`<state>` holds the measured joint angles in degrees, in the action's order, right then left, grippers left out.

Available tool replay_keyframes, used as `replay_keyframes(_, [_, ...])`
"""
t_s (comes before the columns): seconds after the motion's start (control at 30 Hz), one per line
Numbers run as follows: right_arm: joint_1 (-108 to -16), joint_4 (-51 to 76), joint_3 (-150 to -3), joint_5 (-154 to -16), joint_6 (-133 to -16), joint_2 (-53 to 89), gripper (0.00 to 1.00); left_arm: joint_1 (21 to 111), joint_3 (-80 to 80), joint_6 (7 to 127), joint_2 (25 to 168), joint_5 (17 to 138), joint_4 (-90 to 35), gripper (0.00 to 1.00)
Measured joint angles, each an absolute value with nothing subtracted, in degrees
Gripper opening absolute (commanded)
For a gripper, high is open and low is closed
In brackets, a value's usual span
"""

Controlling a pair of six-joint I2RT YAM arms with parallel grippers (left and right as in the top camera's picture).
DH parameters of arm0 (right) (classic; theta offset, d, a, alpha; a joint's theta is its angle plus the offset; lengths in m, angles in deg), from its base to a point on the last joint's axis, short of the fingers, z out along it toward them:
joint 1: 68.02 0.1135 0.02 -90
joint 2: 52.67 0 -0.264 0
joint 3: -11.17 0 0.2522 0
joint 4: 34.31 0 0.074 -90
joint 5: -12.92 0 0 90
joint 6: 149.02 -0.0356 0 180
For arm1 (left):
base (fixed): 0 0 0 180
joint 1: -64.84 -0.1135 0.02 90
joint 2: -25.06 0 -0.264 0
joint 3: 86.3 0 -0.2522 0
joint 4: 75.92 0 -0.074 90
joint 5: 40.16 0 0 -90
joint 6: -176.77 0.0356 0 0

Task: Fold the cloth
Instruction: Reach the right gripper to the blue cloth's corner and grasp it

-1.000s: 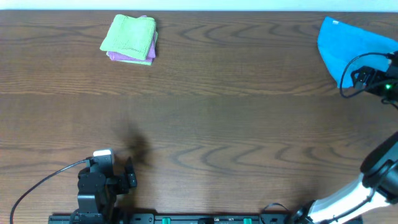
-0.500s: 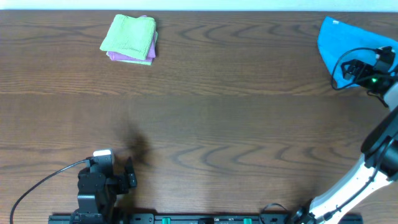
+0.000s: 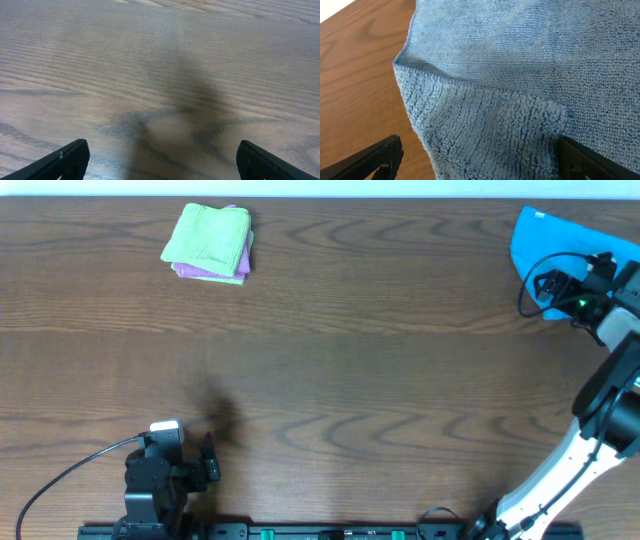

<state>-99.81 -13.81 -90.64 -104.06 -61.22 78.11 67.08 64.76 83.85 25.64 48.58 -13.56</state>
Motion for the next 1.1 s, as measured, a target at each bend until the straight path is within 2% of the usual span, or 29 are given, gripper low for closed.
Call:
replay_keyframes(0.27, [-99.4,-15.8,-90.6,-101.0,-66.6,78.2,0.99,67.1,64.8,83.8,25.6,48.6,-13.6,0.95])
replay_keyframes(0.73, [-98.7,-11.8,-92.0,-107.3,-70.6,77.4,0.94,67.1,64.8,83.8,25.6,48.6,-13.6,0.95])
replay_keyframes(0.77, [-98.7,-11.3,-92.0,-107.2,-70.6,77.0,0.92,67.1,64.8,83.8,25.6,48.6,-13.6,0.95])
replay_keyframes(0.87, [-98.7,-9.9,-92.1,-105.7,-70.6,75.8,0.73,67.1,64.8,83.8,25.6,48.6,-13.6,0.95])
replay_keyframes(0.93, [-98.7,-8.6,-92.3,-103.3,-71.0,75.4,0.64,67.1,64.8,83.9,25.6,48.6,-13.6,0.95])
replay_keyframes(1.0, [-98.6,-7.5,-92.3,-100.7,-71.0,75.4,0.7,67.1,64.8,83.8,25.6,48.6,-13.6,0.95])
replay_keyframes(1.1, [-98.2,-5.7,-92.3,-96.1,-70.3,75.4,0.72,67.1,64.8,83.8,25.6,48.6,-13.6,0.95])
